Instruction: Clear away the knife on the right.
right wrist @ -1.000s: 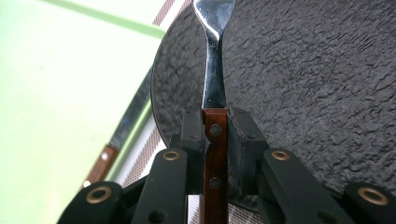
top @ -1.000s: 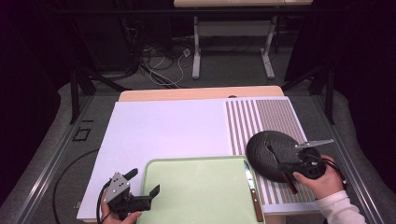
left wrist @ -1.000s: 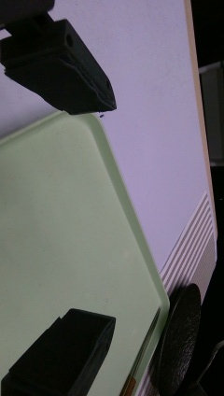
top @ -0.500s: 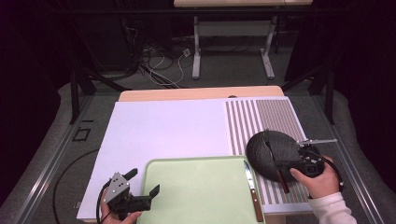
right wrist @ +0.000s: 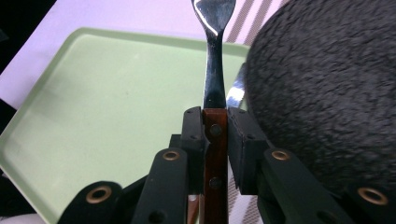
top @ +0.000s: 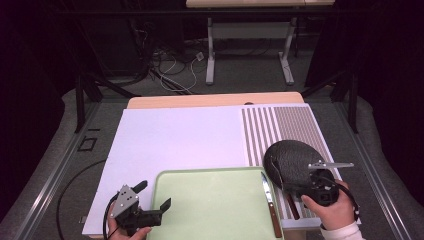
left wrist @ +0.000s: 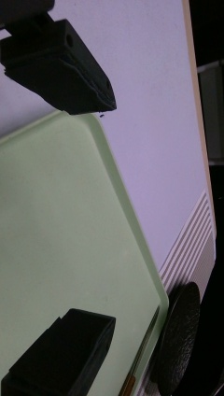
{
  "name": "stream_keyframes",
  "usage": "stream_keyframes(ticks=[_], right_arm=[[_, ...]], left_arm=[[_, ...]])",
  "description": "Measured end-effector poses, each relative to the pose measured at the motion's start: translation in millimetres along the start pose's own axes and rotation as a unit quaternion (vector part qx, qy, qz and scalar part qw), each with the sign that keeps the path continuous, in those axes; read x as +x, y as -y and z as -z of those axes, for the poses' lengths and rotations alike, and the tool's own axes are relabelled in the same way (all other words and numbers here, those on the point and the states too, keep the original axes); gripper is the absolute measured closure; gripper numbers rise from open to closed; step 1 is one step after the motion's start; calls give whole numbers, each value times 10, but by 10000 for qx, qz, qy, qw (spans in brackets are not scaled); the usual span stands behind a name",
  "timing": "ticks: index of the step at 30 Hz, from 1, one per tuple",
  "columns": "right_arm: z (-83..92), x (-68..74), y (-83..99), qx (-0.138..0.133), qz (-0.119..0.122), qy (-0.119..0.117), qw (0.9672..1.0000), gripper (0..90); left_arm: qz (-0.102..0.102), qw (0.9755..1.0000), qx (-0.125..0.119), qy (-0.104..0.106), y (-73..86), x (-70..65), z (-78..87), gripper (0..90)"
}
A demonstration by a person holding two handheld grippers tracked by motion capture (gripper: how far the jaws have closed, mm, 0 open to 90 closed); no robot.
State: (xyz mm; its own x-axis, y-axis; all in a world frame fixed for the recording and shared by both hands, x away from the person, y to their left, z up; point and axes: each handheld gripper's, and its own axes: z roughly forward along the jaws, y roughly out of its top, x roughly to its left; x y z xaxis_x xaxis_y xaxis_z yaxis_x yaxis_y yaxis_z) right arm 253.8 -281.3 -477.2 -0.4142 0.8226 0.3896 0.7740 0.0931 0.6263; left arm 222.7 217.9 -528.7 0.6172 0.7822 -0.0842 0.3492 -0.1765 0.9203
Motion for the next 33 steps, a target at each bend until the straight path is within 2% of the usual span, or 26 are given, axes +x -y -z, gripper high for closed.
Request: stream_keyframes(ticks=[11,21,24,28,33], right_arm=[[-255,227,93,255,202,-304,9990,772],[-464,327,109,441,265,-511,9974,773],[-503,356,119,386,263,-641,9968,772],[-535,398,124,526,292,-679,9959,772],[-573,417,134,518,273,-767,9953,772]], left_arm=[[-11,10000,-45,-5,-3,3,20,7],[-28,10000,-29,20,-4,-2,10,7],[-20,10000,-31,14,-4,-1,15,7],[-14,10000,-33,5,-4,1,16,7],[-25,10000,-32,16,-6,-4,12,7]])
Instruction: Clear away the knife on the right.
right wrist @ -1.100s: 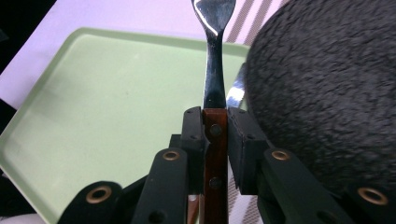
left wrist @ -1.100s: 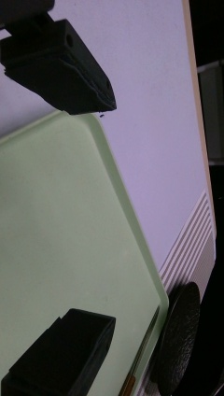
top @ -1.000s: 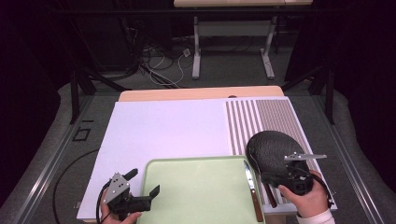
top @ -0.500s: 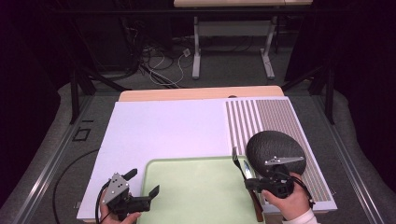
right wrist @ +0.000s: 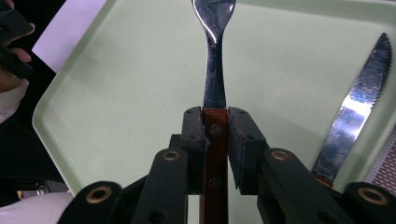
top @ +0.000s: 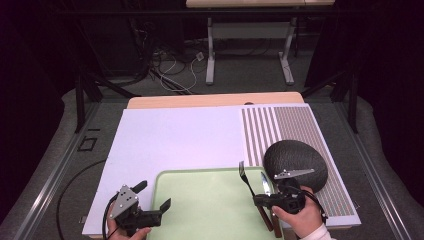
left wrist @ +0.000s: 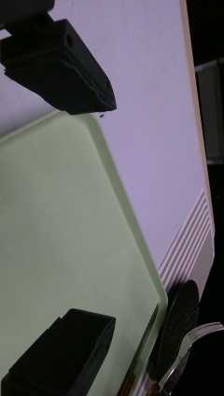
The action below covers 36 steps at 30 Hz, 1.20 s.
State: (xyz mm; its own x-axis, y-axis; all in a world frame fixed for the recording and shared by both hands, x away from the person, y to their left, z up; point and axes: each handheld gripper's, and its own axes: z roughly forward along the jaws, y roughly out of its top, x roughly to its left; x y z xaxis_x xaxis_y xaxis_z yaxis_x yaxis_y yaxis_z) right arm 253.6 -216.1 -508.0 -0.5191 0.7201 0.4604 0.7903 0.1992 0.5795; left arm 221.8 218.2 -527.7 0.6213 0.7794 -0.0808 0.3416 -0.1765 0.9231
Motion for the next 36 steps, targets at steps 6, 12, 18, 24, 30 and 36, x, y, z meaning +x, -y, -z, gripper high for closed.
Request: stream_keyframes(ticks=[6,12,18,24,30,36], right_arm=[[-45,-7,8,127,-44,7,9999,772],[-110,-68,20,323,-272,-102,9991,772],[-190,-137,39,544,-412,-134,9976,772],[-257,-154,57,613,-515,-83,9968,772],[-310,-182,63,729,-472,-36,9962,772],[-387,-203,82,844,-608,-89,9945,771]], left_arm=[[1,10000,-1,0,-1,-1,1,7],[-2,10000,0,4,0,3,-1,7],[-5,10000,0,5,-1,1,2,7],[-6,10000,1,7,1,3,-2,7],[5,10000,1,17,2,4,-4,7],[1,10000,9,13,2,4,-9,7]])
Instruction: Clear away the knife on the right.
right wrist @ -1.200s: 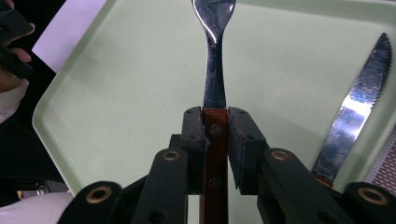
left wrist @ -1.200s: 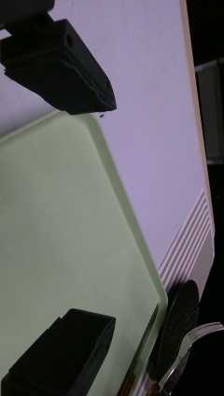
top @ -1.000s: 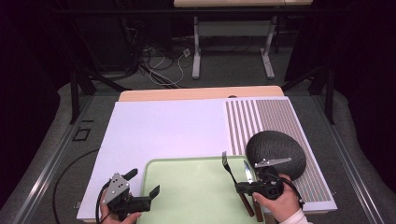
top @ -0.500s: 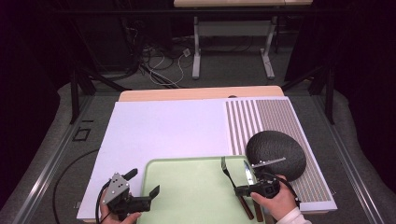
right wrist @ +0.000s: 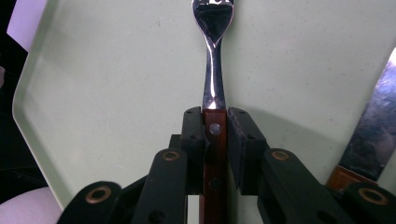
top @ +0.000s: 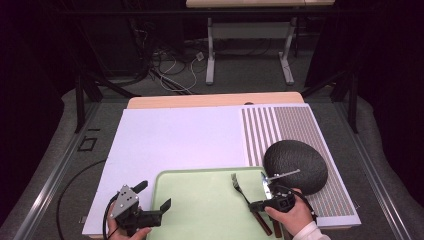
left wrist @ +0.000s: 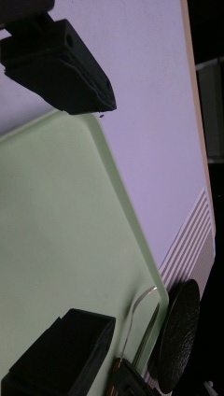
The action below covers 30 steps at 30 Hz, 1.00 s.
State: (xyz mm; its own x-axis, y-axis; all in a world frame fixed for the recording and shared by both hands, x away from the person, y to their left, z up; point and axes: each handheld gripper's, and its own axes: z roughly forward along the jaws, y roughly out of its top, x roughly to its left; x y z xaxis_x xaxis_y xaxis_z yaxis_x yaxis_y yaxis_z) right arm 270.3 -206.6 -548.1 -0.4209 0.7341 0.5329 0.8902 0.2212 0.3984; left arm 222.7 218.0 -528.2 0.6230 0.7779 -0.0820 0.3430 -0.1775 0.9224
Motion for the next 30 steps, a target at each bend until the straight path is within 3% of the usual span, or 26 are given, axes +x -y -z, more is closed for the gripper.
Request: stream_keyframes(ticks=[11,17,22,25,29,30], right_arm=[[0,2,10,-128,103,-78,9998,744],[28,25,15,-301,360,-114,9988,718],[33,64,21,-427,555,-128,9975,784],[42,116,30,-581,745,-149,9954,872],[-2,183,44,-481,1065,-209,9929,900],[-14,198,45,-333,1128,-177,9929,900]], left_arm=[[1,10000,7,2,1,5,-2,7],[-6,10000,8,3,2,8,0,7],[-13,10000,6,2,2,6,1,7],[-14,10000,6,0,2,8,2,7],[-24,10000,13,-1,3,2,-2,7],[-24,10000,13,1,2,0,-3,7]])
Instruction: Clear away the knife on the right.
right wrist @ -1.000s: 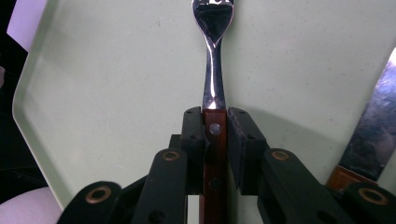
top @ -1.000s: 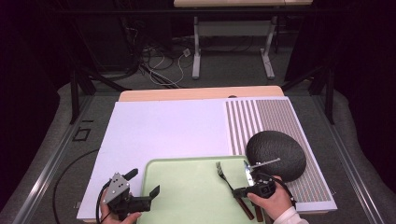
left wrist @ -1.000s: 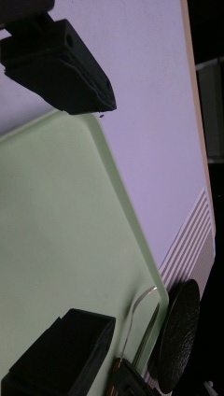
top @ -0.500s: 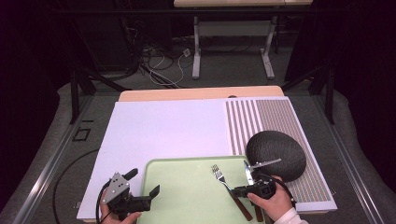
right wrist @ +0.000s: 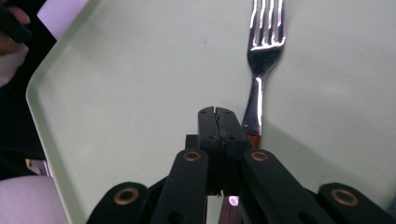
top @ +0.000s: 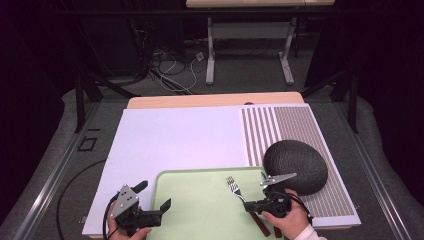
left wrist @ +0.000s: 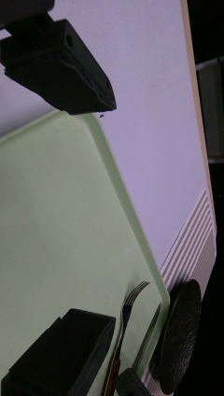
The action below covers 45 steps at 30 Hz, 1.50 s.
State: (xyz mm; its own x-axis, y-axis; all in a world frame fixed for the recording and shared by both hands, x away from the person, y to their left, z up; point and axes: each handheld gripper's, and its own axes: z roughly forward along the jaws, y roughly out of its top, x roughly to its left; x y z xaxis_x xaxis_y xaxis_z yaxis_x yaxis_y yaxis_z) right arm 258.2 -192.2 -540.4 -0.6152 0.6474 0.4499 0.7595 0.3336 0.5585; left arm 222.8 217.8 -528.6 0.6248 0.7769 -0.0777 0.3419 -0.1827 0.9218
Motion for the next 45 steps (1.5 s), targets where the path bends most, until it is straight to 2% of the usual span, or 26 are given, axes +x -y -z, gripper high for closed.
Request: stream_keyframes(ticks=[3,5,7,8,9,10,12,14,17,18,20,21,22,23,26,27,33,34,45], right_arm=[[-73,26,3,46,184,54,9998,900],[-115,39,8,-29,216,125,9997,900],[-130,35,9,26,232,131,9996,900],[-160,29,20,-91,201,124,9997,900],[-145,21,14,92,235,155,9996,900],[-163,16,21,17,200,169,9997,900],[-162,-2,18,76,197,198,9996,900],[-156,-12,19,125,83,184,9997,900],[-159,-46,16,124,138,201,9996,900],[-160,-45,21,51,28,215,9998,900],[-139,-59,13,128,-16,234,9996,900],[-154,-74,20,-59,-33,227,9997,900],[-135,-77,12,55,-57,262,9996,900],[-144,-97,15,-76,-48,263,9996,900],[-113,-117,12,-21,-180,319,9993,900],[-117,-126,15,-98,-183,314,9993,900],[-74,-179,16,-177,-334,394,9985,900],[-62,-190,12,-120,-322,428,9985,900],[-12,-258,22,-182,-445,505,9976,900]], left_arm=[[3,10000,29,16,1,-1,-3,7],[12,10000,38,14,2,0,-7,7],[17,10000,36,19,2,0,-8,7],[15,10000,36,19,2,0,-8,7],[-9,10000,44,8,1,2,-7,7],[10,10000,39,21,2,0,-8,7],[10,10000,37,19,2,0,-6,7],[22,10000,32,17,2,1,-5,7],[12,10000,35,20,2,0,-5,7],[8,10000,35,21,2,0,-5,7],[21,10000,33,19,3,-1,-6,7],[25,10000,32,19,3,0,-5,7],[33,10000,29,21,3,1,-5,7],[33,10000,31,22,3,2,-5,7],[33,10000,25,19,3,3,-3,7],[34,10000,22,15,3,4,-3,7],[37,10000,25,16,3,4,-4,7],[38,10000,23,16,2,4,-4,7],[40,10000,14,13,2,8,2,7]])
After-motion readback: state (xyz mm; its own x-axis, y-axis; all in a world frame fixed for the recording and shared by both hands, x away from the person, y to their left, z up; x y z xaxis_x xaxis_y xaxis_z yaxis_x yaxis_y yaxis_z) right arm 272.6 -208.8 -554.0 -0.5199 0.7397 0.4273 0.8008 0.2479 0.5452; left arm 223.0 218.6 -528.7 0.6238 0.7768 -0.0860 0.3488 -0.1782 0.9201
